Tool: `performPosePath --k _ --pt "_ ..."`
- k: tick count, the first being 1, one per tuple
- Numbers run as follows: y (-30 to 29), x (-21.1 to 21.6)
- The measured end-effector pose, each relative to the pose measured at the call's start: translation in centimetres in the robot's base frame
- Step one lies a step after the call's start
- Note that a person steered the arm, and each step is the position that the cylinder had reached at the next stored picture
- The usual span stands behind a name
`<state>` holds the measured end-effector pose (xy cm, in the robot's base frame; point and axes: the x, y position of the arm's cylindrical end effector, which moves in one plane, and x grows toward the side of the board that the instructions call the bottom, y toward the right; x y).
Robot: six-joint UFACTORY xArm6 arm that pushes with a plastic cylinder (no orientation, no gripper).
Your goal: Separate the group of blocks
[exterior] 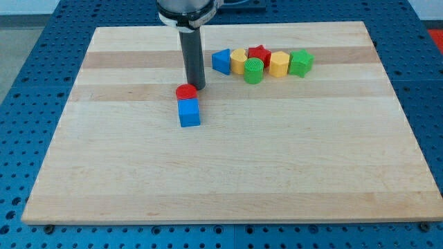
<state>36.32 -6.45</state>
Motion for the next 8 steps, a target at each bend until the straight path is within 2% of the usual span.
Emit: performPosePath --k 3,4,6,8 --pt "0.5 -9.7" --pt "4.1 -10.9" --pt "14.0 -10.7" --pt "15.9 -7.6"
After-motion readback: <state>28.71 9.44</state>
